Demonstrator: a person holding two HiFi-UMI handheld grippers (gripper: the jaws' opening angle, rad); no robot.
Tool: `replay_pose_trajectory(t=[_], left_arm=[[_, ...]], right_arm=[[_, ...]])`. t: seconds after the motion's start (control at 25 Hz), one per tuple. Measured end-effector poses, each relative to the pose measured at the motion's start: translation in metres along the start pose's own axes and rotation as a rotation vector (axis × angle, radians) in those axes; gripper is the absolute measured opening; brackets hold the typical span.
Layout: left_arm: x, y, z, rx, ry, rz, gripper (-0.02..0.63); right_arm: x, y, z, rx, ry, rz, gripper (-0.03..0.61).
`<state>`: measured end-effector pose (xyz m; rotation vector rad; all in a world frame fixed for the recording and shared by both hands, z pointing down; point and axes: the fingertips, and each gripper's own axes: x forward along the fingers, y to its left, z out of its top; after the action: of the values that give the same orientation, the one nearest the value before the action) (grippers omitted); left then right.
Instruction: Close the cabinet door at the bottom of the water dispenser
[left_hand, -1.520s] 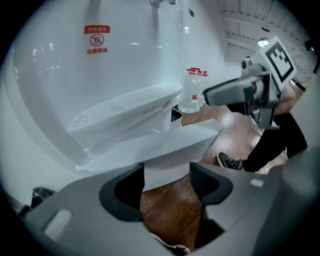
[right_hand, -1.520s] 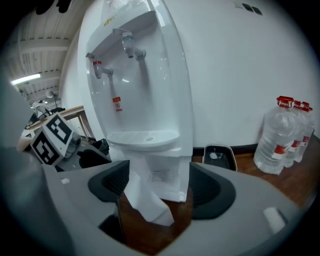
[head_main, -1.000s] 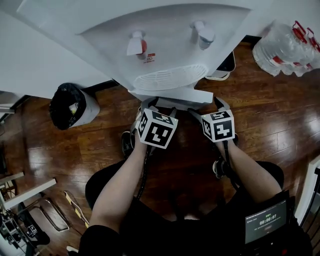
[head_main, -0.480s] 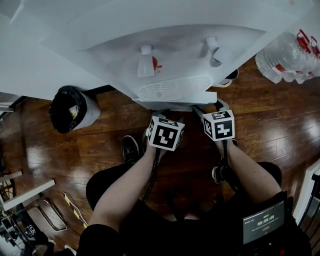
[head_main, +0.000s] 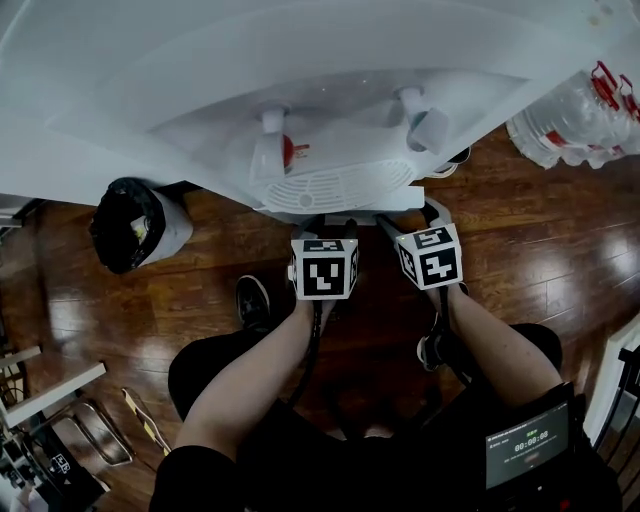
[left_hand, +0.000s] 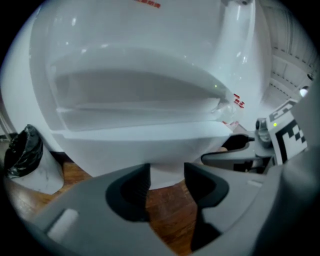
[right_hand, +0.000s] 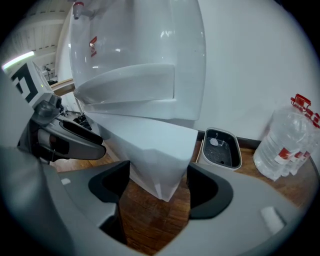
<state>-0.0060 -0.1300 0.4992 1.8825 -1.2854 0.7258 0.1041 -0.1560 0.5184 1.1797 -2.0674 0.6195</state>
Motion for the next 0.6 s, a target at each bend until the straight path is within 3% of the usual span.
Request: replay_pose_trajectory(t=[0.2, 0.6], left_arm=[[0.0001, 0.0028, 0.0044, -0.095, -0.033, -0.004, 0.215], [0.0006, 0.0023, 0.0067, -0.114, -0.03, -0.017, 0.213]], right_arm=[[0.0008, -0.0017, 0.0022, -0.042, -0.001, -0.003, 0.36], [0.0017, -0.005, 0.0069, -0.096, 0.011, -0.015, 0.359]])
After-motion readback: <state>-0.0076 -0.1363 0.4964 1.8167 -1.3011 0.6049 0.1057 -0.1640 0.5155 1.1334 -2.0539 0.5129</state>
